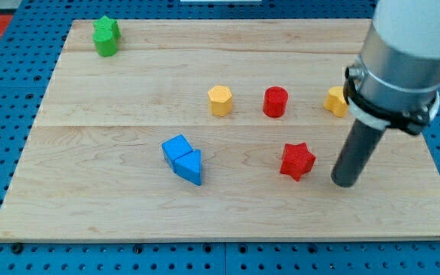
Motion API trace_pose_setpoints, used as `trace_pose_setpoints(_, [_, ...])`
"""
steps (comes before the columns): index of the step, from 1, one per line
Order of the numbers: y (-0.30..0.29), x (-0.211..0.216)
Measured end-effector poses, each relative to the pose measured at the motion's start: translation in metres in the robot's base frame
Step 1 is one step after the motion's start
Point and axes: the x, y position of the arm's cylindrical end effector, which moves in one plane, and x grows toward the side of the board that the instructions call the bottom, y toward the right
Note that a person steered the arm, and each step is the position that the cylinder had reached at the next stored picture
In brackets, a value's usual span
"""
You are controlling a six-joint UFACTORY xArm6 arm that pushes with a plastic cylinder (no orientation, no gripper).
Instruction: Place the red star yellow hexagon parallel to each other
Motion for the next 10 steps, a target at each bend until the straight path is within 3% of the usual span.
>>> trace_pose_setpoints(1, [-0.056,-0.025])
trace_pose_setpoints(3, [-0.111,-0.094])
trace_pose_setpoints(4, [-0.207,-0.104])
trace_pose_setpoints(5, [-0.219,-0.104])
trace_pose_setpoints(7, [-0.152,-0.122])
trace_pose_setpoints(8, [-0.228,-0.139])
trace_pose_setpoints(10, [-0.227,-0.092])
